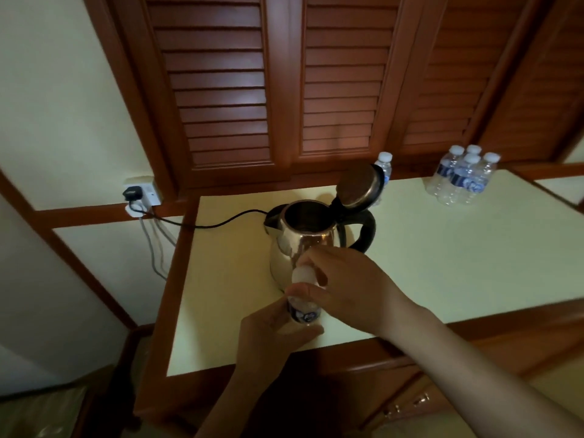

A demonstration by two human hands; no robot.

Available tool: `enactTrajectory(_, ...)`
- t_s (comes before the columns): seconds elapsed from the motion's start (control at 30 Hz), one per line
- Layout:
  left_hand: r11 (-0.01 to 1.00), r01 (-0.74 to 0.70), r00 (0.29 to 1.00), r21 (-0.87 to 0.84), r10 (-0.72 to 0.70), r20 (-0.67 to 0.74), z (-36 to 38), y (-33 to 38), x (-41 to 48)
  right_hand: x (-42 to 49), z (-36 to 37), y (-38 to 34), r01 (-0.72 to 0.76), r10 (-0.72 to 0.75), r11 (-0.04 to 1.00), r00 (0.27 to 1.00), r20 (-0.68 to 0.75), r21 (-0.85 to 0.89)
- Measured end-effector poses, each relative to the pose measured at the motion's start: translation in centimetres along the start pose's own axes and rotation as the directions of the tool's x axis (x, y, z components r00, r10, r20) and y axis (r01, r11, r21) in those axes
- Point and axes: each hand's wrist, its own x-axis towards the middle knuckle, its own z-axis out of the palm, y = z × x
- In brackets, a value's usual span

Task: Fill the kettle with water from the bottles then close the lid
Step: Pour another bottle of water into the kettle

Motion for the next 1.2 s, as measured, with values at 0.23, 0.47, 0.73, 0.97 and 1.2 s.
enactTrajectory(0.23,0.993,-0.114,0.993,0.008,0.114,0.026,7.4,4.4,0.4,-6.0,-2.0,6.8,-0.170,0.222,0.933,0.965,-0.136,0.317)
enactTrajectory(0.47,0.991,-0.135,0.989,-0.001,0.135,0.059,17.5,6.8,5.0,-8.2,-4.8,16.2,-0.254,0.372,0.830,0.915,-0.155,0.497)
enactTrajectory(0.73,0.786,-0.151,0.953,0.599,-0.046,0.300,28.4,4.4,12.5,-9.1,-6.0,31.1,-0.338,0.503,0.845,0.766,-0.402,0.413)
enactTrajectory(0.97,0.435,-0.166,0.982,0.885,-0.012,0.190,31.6,1.8,16.4,-10.2,-7.4,41.7,-0.440,0.605,0.796,0.613,-0.508,0.417)
enactTrajectory(1.2,0.370,-0.003,0.996,0.929,-0.084,0.036,32.2,1.9,20.0,-8.0,-8.7,47.0,-0.423,0.664,0.742,0.571,-0.482,0.520)
